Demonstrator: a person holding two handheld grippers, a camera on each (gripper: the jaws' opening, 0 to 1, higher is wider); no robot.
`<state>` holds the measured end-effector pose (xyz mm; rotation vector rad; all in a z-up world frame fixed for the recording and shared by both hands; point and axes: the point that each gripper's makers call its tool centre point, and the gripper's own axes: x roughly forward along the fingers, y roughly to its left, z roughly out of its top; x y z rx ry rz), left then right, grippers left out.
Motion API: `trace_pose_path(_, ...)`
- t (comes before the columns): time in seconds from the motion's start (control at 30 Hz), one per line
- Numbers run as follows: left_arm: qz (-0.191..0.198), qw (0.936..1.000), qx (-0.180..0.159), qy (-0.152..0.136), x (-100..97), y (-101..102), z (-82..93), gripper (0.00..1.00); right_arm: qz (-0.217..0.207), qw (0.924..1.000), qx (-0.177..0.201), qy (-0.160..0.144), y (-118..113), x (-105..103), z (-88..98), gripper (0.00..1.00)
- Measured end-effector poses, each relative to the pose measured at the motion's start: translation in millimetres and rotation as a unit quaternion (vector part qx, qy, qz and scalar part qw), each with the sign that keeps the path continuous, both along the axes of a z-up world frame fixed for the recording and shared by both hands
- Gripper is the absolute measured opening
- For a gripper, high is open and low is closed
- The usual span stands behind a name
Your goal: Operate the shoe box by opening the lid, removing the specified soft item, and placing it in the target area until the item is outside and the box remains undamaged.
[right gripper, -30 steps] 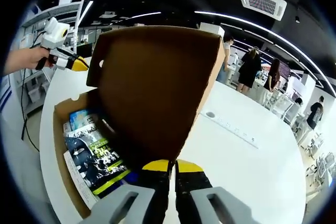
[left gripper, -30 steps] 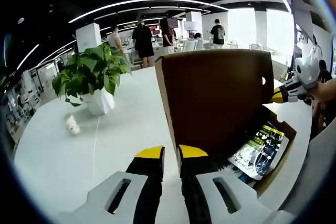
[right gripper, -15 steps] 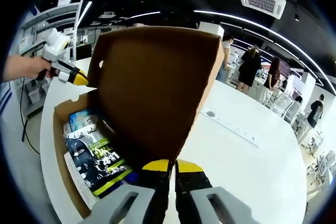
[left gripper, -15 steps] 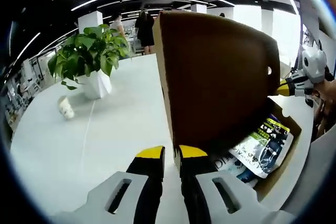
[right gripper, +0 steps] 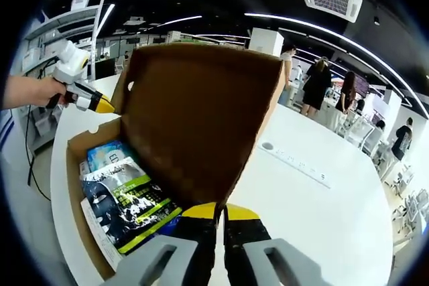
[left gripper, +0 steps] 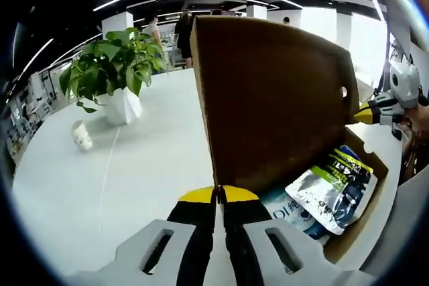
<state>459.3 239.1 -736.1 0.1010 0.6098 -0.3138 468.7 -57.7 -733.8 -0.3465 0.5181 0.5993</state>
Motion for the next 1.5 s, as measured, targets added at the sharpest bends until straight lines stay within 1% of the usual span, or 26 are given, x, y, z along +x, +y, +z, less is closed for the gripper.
trace_pose_path(0.37, 0.001, 1.0, -0.002, -0.004, 3.4, -1, 3.5, 0.01, -0.001, 1.0, 0.0, -0.003, 1, 6, 1.0, 0.0)
trace_pose_path(0.73, 0.002, 1.0, -0.006, -0.004, 8.9, 1, 3.1, 0.01, 0.0, 1.0, -0.002, -0.006, 1, 10, 0.4, 0.0)
trace_pose_path(1.07, 0.011, 0.9998, -0.018, -0.001, 11.6, 1, 4.5, 0.01, 0.001, 1.0, -0.004, -0.009, 0, 15, -0.1, 0.0)
trace_pose_path(1.5, 0.011, 0.9999, -0.012, -0.002, 17.5, 1, 5.2, 0.01, 0.0, 0.9999, -0.009, -0.009, 0, 23, -2.2, 0.0)
